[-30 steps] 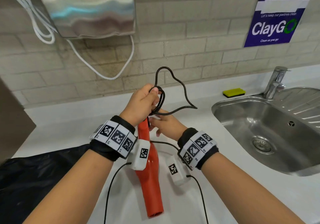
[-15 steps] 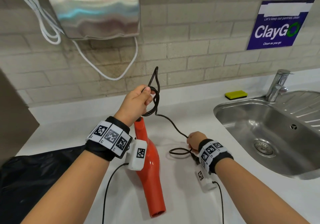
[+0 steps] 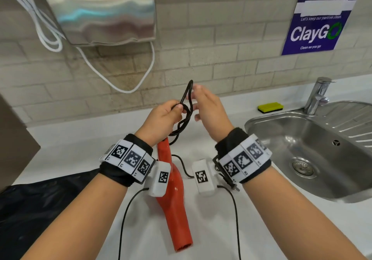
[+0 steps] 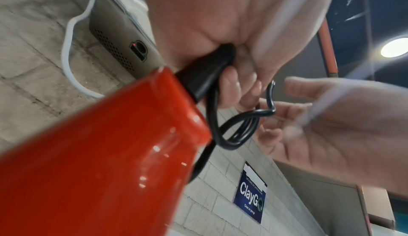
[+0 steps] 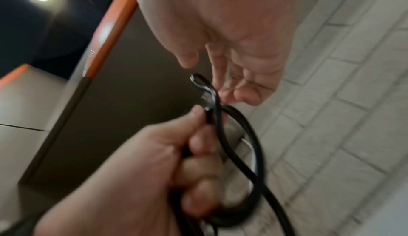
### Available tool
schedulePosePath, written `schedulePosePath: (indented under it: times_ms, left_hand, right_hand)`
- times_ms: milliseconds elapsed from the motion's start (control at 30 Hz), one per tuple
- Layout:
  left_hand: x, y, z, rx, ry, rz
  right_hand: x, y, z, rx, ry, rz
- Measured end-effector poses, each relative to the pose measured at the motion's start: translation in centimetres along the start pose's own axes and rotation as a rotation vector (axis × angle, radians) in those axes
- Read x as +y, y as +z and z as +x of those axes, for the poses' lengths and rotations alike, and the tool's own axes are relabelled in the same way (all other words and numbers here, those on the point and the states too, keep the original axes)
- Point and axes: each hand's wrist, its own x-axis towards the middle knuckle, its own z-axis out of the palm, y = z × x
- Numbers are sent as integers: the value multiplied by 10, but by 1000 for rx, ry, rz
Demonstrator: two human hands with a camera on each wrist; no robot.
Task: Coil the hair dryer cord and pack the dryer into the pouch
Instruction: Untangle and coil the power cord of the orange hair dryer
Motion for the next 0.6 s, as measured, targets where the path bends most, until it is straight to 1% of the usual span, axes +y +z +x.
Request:
schedulePosePath:
  times_ms: [100,167,267,333,433,533,600]
  left_hand:
    - [1,-1,-1,-40,4,-1]
    - [0,-1,1,-46,-21,-19]
    - [-2,-1,3,-30,-76,-170]
    - [-1,-2,2,-30,-95,-255]
    - [1,-1,1,-35,-103,-283]
    - [2,1,-1,-37,-121,-312]
    - [3,2,-2,-35,-122,-331]
  right_hand:
    - [-15,-3,6,8,38,10]
    - [-15,-5,6,-42,26,28]
    - [-8,-4,-2,-112,-37,53]
    - [0,-2,-9,-83,-88,44]
    - [8,2,-14,-28,-137,94]
    - [9,4,-11,-28,-124,148]
    - [8,4,-8,-28,-85,184]
